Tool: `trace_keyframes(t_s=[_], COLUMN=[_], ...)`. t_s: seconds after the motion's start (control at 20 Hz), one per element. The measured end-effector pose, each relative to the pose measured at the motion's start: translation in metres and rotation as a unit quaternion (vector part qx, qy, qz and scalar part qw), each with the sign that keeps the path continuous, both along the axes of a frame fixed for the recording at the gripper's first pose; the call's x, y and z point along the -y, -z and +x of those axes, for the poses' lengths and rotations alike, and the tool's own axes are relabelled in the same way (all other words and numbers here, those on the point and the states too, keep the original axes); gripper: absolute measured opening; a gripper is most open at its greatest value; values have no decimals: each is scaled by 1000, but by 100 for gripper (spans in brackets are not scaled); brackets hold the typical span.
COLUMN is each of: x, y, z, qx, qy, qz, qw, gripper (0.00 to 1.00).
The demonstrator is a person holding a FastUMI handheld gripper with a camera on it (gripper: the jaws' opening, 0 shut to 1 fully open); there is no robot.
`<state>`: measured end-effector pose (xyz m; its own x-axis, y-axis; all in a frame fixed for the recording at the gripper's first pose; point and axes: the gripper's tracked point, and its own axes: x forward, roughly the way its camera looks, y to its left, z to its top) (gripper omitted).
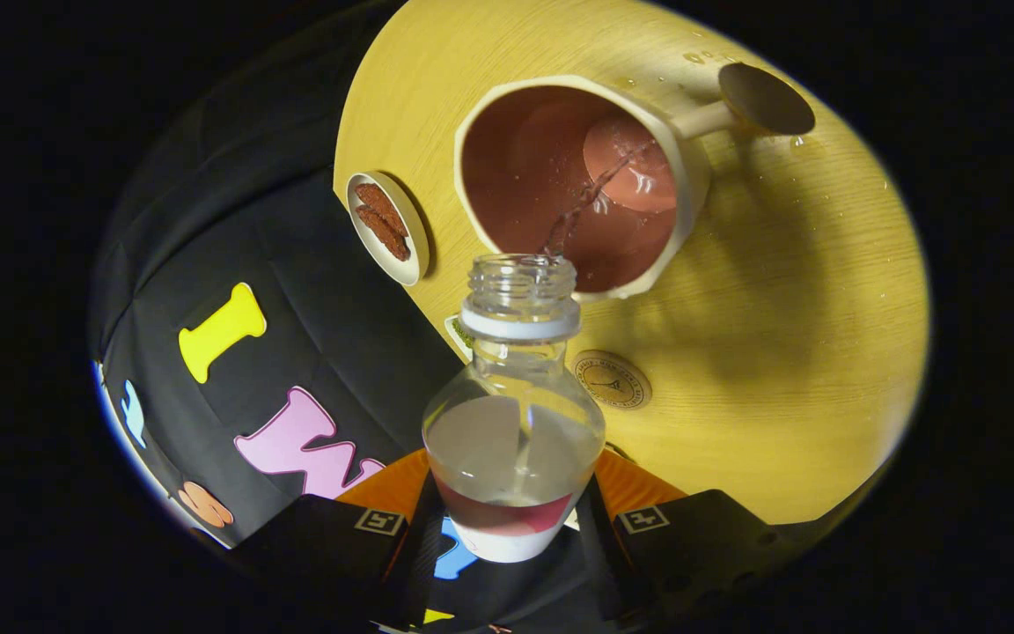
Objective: Take the bottle from table, then pour the juice into the cup, finally place the bottle on the coaster
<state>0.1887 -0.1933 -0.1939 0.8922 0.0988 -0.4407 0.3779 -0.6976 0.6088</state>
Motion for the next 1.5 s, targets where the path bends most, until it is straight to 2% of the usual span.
trace_keyframes(t_s=[0.25, 0.55, 0.7, 1.5], x=[14, 22, 29, 35], y=[-11, -18, -24, -35], z=[1, 3, 8, 4], qx=[10, 12, 23, 34], qy=[37, 55, 76, 86], qz=[39, 79, 100, 142], qw=[999, 995, 992, 986], gripper=[73, 73, 73, 73])
